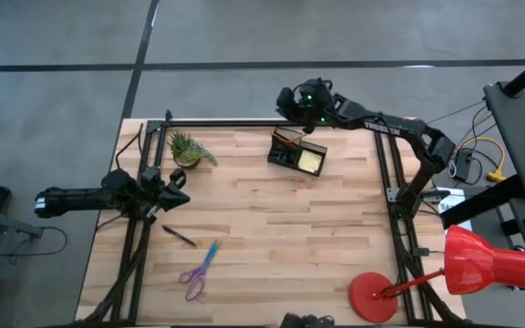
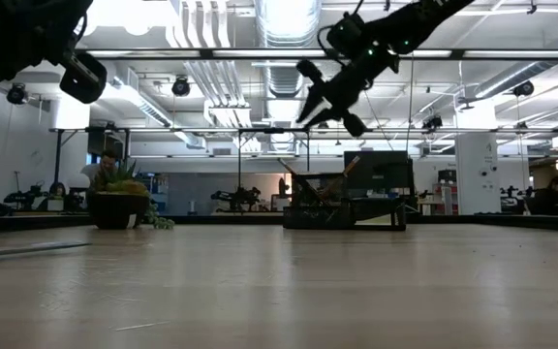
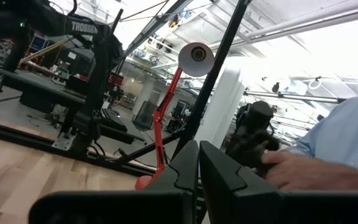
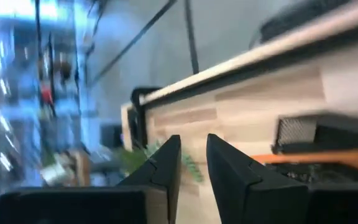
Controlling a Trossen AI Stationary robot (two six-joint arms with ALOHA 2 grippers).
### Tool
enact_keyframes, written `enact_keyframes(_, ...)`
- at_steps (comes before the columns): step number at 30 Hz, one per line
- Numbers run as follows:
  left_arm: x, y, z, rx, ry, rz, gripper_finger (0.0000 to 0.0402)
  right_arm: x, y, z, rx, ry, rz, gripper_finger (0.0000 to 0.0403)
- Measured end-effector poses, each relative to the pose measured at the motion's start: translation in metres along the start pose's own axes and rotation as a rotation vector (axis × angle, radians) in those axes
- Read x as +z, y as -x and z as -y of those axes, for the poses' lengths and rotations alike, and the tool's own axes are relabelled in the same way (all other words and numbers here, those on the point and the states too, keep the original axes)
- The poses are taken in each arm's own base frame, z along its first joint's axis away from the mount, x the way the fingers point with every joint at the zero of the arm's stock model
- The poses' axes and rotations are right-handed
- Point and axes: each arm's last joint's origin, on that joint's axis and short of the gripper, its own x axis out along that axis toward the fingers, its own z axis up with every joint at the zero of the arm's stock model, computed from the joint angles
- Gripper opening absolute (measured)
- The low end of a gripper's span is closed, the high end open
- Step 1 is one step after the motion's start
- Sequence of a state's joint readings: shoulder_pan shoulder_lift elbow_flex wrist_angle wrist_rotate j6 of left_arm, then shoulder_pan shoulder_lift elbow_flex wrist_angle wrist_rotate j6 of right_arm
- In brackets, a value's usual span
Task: Pick and place office supplies into organizer
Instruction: Put the black pen into the black desk organizer
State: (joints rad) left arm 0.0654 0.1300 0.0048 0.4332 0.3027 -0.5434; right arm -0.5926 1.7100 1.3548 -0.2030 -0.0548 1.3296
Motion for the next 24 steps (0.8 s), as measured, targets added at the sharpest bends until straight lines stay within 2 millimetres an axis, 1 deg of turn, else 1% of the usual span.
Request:
enact_keyframes(4,0.000,0.000,0.000,-0.001,0.000,0.001,0.0000,-0.004,0.006,-0.016,0.072,0.165,-0.090,0.0058)
enact_keyframes(7,0.000,0.000,0.000,0.000,0.000,0.000,0.0000,-0.009,0.008,-0.024,0.131,0.287,-0.167,0.0054)
enact_keyframes(9,0.000,0.000,0.000,0.000,0.000,0.001,0.0000,-0.012,0.011,-0.031,0.168,0.343,-0.189,0.0052)
enact_keyframes(16,0.000,0.000,0.000,0.000,0.000,0.000,0.0000,-0.027,0.017,-0.046,0.219,0.382,-0.214,0.0052)
enact_keyframes(20,0.000,0.000,0.000,0.000,0.000,-0.001,0.0000,-0.036,0.016,-0.049,0.231,0.398,-0.219,0.0052)
enact_keyframes(24,0.000,0.000,0.000,0.000,0.000,0.000,0.0000,-0.039,0.013,-0.051,0.251,0.406,-0.192,0.0052)
